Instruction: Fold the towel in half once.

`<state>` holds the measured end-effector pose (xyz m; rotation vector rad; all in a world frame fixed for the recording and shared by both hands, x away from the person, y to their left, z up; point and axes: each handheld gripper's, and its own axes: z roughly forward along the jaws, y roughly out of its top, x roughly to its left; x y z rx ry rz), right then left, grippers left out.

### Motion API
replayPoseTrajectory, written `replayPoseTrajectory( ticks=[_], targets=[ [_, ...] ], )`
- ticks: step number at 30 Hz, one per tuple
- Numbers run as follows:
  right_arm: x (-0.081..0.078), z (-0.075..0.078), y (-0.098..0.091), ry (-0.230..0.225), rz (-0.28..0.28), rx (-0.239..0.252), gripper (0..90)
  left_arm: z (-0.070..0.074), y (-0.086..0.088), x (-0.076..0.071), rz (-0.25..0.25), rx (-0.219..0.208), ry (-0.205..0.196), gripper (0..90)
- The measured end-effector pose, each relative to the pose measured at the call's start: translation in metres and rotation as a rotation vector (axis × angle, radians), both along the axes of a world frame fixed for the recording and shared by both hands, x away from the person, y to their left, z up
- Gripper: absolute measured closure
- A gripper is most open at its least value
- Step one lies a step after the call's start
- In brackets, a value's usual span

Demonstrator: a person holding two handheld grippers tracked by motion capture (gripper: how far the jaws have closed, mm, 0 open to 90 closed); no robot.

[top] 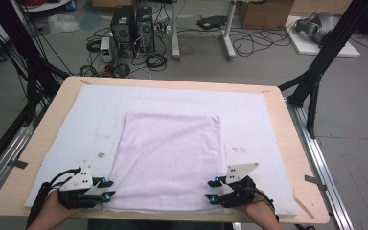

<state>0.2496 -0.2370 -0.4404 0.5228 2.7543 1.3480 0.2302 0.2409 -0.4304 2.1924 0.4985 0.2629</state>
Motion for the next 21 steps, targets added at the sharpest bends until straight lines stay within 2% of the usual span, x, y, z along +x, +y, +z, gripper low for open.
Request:
replayPoseTrajectory(
  ticks=[3, 4, 9, 12, 15, 21],
  targets=[
    [0.010, 0.002, -0.003, 0.001, -0.036, 0.019, 50.5, 0.004, -0.006, 0.016, 0.037, -0.033, -0.002, 59.9],
    [0.016, 0.004, -0.003, -0.015, -0.054, 0.021, 49.5, 0.004, -0.007, 0.019, 0.045, -0.042, -0.003, 58.8],
    [0.034, 0.006, -0.005, -0.023, -0.105, 0.035, 45.2, 0.005, -0.015, 0.042, 0.098, -0.065, -0.005, 53.7],
    [0.046, 0.007, -0.006, -0.027, -0.141, 0.024, 42.6, 0.005, -0.017, 0.054, 0.139, -0.083, -0.010, 51.5],
    [0.056, 0.008, -0.007, -0.039, -0.169, 0.032, 40.2, 0.005, -0.017, 0.067, 0.172, -0.088, -0.015, 49.6],
    [0.076, 0.009, -0.008, -0.045, -0.214, 0.036, 37.1, 0.002, -0.016, 0.082, 0.214, -0.095, -0.008, 45.5]
  ],
)
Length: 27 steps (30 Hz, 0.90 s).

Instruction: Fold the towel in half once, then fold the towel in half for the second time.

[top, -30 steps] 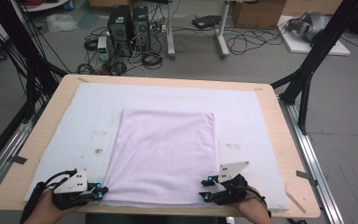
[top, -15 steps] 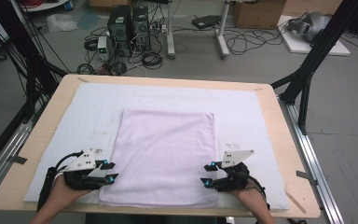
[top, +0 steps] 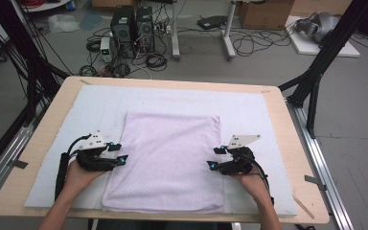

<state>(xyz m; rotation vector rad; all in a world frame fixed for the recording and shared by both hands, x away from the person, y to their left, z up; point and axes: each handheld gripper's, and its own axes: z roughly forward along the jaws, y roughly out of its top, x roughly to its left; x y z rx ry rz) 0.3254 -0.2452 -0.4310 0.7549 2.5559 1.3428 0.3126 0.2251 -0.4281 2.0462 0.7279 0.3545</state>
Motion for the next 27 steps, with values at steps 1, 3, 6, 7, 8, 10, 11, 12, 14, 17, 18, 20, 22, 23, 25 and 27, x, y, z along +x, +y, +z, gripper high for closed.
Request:
replayPoseTrajectory(
  ticks=[1, 3, 6, 7, 8, 10, 11, 12, 14, 17, 18, 20, 22, 23, 25, 27],
  targets=[
    [0.0015, 0.0006, -0.0005, 0.002, -0.007, 0.008, 36.7, -0.0005, 0.0002, 0.0004, 0.001, 0.000, 0.000, 45.4],
    [0.0031, 0.0017, -0.0013, -0.006, -0.015, 0.009, 36.5, -0.0008, 0.0010, -0.0006, 0.001, 0.006, 0.000, 45.1],
    [0.0034, 0.0016, -0.0022, -0.005, -0.024, 0.010, 35.6, -0.0004, 0.0027, -0.0023, 0.002, 0.006, -0.006, 44.7],
    [0.0031, 0.0016, -0.0021, -0.005, -0.024, 0.005, 35.5, 0.0000, 0.0031, -0.0027, 0.004, 0.002, -0.009, 44.7],
    [0.0025, 0.0019, -0.0017, -0.009, -0.024, 0.003, 35.5, 0.0002, 0.0037, -0.0026, 0.005, 0.000, -0.011, 44.5],
    [0.0015, 0.0022, -0.0006, -0.018, -0.022, -0.007, 35.0, 0.0005, 0.0043, -0.0027, 0.008, -0.008, -0.010, 44.1],
    [0.0016, 0.0021, 0.0000, -0.021, -0.020, -0.009, 34.2, 0.0005, 0.0043, -0.0026, 0.007, -0.007, -0.011, 43.9],
    [0.0015, 0.0019, 0.0003, -0.018, -0.020, -0.009, 33.9, 0.0005, 0.0043, -0.0023, 0.005, -0.005, -0.012, 43.7],
    [0.0011, 0.0016, 0.0012, -0.014, -0.020, -0.014, 33.4, 0.0000, 0.0042, -0.0017, 0.003, 0.000, -0.012, 43.3],
    [0.0011, 0.0011, 0.0025, -0.014, -0.016, -0.019, 32.4, -0.0012, 0.0042, -0.0016, 0.003, 0.003, -0.010, 43.0],
    [0.0008, 0.0010, 0.0032, -0.012, -0.016, -0.021, 32.3, -0.0011, 0.0046, -0.0016, 0.001, 0.004, -0.011, 43.0],
    [0.0007, 0.0011, 0.0037, -0.017, -0.015, -0.024, 32.2, -0.0006, 0.0052, -0.0014, 0.003, 0.003, -0.012, 42.9],
    [0.0010, 0.0013, 0.0033, -0.021, -0.017, -0.021, 32.0, -0.0004, 0.0058, -0.0011, 0.005, -0.001, -0.012, 42.9],
    [0.0009, 0.0015, 0.0031, -0.020, -0.017, -0.017, 31.9, -0.0005, 0.0060, -0.0008, 0.005, -0.001, -0.013, 42.9],
    [0.0010, 0.0015, 0.0027, -0.019, -0.021, -0.017, 31.9, -0.0009, 0.0060, -0.0006, 0.001, 0.003, -0.010, 42.9],
    [0.0013, 0.0013, 0.0030, -0.024, -0.018, -0.017, 31.9, -0.0012, 0.0062, -0.0004, 0.002, 0.013, -0.009, 42.9]
  ],
)
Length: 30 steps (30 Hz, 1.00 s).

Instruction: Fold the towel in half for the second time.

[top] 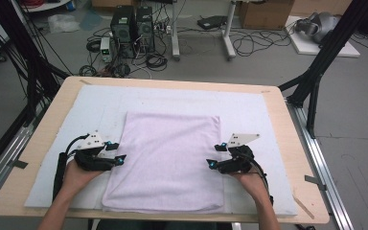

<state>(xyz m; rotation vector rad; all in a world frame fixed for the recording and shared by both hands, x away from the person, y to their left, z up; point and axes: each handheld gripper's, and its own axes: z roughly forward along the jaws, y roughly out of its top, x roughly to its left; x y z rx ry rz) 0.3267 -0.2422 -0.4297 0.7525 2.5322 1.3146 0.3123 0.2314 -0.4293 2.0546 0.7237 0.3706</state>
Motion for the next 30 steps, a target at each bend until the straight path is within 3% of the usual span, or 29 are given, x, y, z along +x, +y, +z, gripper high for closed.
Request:
replayPoseTrajectory(
  ticks=[9, 13, 18, 26, 30],
  targets=[
    [0.001, 0.000, 0.002, 0.000, 0.003, -0.005, 32.1, 0.001, -0.001, 0.001, -0.002, 0.015, -0.009, 42.5],
    [0.013, 0.001, 0.001, 0.020, -0.003, 0.002, 32.1, 0.002, 0.000, 0.009, 0.014, 0.019, 0.001, 43.0],
    [0.036, 0.004, -0.002, 0.025, -0.028, 0.003, 32.4, 0.005, 0.004, 0.030, 0.037, 0.015, 0.032, 46.0],
    [0.074, 0.010, -0.009, 0.058, -0.074, -0.002, 32.6, 0.012, 0.001, 0.073, 0.067, 0.059, 0.051, 49.8],
    [0.094, 0.017, -0.010, 0.062, -0.086, -0.043, 32.4, 0.019, 0.001, 0.096, 0.082, 0.069, 0.070, 50.0]
  ],
)
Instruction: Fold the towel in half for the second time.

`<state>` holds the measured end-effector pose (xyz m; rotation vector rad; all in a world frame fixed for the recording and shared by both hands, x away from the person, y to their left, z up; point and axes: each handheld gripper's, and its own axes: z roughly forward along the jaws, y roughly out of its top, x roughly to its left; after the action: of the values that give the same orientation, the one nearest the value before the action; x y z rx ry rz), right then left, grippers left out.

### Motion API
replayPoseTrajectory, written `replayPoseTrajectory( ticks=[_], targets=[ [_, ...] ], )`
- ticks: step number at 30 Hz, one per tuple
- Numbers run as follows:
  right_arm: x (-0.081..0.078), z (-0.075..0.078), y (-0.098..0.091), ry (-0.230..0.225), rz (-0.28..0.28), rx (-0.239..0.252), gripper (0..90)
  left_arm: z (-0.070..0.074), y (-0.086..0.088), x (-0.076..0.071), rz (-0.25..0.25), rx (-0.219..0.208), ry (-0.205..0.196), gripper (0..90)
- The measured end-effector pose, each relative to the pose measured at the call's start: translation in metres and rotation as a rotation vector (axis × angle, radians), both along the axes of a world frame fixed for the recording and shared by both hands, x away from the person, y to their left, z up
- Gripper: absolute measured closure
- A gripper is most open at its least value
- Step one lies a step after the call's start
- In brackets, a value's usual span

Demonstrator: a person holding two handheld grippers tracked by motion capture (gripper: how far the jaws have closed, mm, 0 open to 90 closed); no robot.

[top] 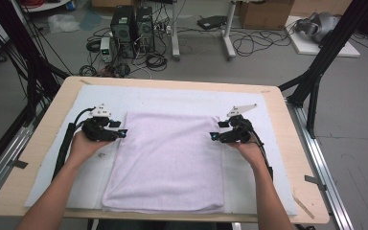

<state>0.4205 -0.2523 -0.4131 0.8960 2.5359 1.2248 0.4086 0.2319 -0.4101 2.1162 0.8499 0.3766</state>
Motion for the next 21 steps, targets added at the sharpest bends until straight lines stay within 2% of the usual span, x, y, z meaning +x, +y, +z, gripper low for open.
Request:
replayPoseTrajectory(
  ticks=[5, 10, 16, 18, 21],
  targets=[
    [0.022, 0.019, 0.000, -0.027, -0.013, -0.010, 33.0, 0.011, 0.000, 0.025, 0.018, 0.005, 0.018, 51.0],
    [0.040, 0.031, -0.001, -0.021, -0.036, -0.019, 32.3, 0.013, -0.002, 0.041, 0.035, 0.006, 0.019, 50.7],
    [0.048, 0.017, 0.001, 0.006, -0.067, -0.065, 32.5, -0.003, -0.004, 0.050, 0.055, 0.024, 0.062, 50.2],
    [0.049, 0.012, 0.001, 0.008, -0.078, -0.060, 32.7, -0.006, -0.006, 0.052, 0.062, 0.021, 0.065, 50.1],
    [0.050, 0.004, 0.000, 0.013, -0.094, -0.074, 33.2, -0.009, -0.009, 0.055, 0.084, 0.023, 0.049, 50.1]
  ],
)
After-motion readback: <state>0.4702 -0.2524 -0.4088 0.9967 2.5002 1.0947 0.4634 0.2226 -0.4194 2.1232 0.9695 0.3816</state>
